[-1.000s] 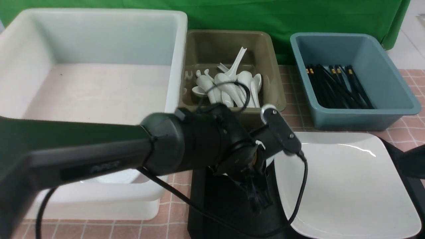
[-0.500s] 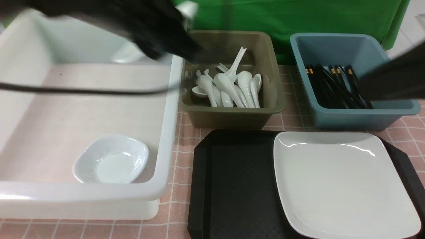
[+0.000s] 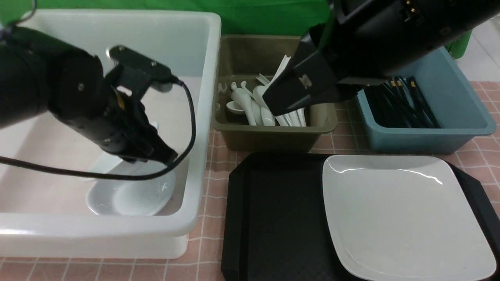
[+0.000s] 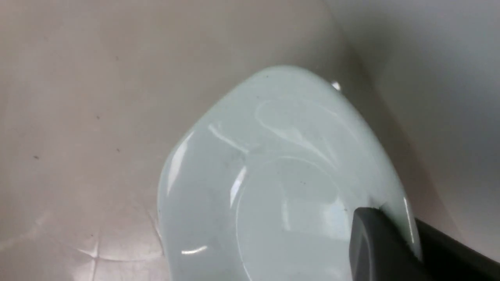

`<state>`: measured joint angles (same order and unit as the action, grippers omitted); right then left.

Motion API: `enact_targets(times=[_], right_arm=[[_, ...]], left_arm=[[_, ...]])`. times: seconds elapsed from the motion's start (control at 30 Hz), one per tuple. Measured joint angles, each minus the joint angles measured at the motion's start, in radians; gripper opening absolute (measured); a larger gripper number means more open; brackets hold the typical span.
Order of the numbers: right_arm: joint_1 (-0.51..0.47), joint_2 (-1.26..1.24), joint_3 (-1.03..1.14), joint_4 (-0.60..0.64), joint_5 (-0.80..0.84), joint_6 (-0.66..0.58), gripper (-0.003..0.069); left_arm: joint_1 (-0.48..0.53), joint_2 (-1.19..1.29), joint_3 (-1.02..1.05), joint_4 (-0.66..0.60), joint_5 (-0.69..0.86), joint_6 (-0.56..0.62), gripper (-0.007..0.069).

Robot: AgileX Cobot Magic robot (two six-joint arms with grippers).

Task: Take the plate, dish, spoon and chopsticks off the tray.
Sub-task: Use the left arm to put the small plate into the large storage box on the left, then use the left arm to grab a plate from the dinner plate

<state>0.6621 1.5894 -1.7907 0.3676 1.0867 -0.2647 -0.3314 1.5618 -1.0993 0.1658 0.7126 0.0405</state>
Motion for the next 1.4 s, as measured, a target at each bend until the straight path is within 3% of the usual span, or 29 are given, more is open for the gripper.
enact_targets(times=[0.23,0.37,0.47,0.53,0.63,0.7,0.83,0.9,0.97,1.0,1.07,1.23,1.4], right_arm=[[0.0,0.006,-0.005,-0.015,-0.01,0.001,0.003],[0.0,0.006,-0.006,-0.018,-0.01,0.001,0.0031],[0.0,0.006,-0.013,-0.079,0.021,-0.002,0.0032],[0.0,0.006,-0.021,-0.121,0.043,-0.002,0.0032],[-0.002,0.001,-0.04,-0.27,0.046,0.014,0.0034],[-0.024,-0.014,-0.041,-0.339,0.046,0.026,0.0034],[-0.114,-0.06,-0.034,-0.406,0.046,0.047,0.0034],[-0.189,-0.097,-0.007,-0.414,0.046,0.051,0.0034],[-0.301,-0.156,0.058,-0.42,0.046,0.051,0.003],[-0.301,-0.156,0.065,-0.421,0.046,0.051,0.003],[-0.416,-0.22,0.163,-0.424,0.046,0.054,0.003],[-0.552,-0.367,0.376,-0.391,0.046,0.054,0.003],[-0.568,-0.482,0.49,-0.349,0.044,0.051,0.003]], left_arm=[[0.0,0.046,0.018,-0.026,-0.006,0.027,0.0048],[0.0,0.047,0.018,-0.035,-0.015,0.029,0.0158],[0.0,0.044,0.006,-0.06,0.016,0.029,0.0336],[0.0,0.038,-0.007,-0.07,0.036,0.029,0.0383],[-0.001,-0.014,-0.063,-0.098,0.106,0.029,0.0518],[-0.008,-0.057,-0.097,-0.121,0.113,0.028,0.0543],[-0.05,-0.106,-0.161,-0.265,0.104,0.026,0.0475],[-0.093,-0.097,-0.218,-0.361,0.105,0.026,0.0353],[-0.159,-0.058,-0.299,-0.412,0.134,0.026,0.0138],[-0.165,-0.047,-0.307,-0.415,0.138,0.026,0.0124],[-0.236,0.036,-0.405,-0.434,0.187,0.026,0.0028],[-0.326,0.287,-0.636,-0.461,0.261,0.026,0.0001],[-0.332,0.501,-0.801,-0.434,0.306,-0.033,0.0075]])
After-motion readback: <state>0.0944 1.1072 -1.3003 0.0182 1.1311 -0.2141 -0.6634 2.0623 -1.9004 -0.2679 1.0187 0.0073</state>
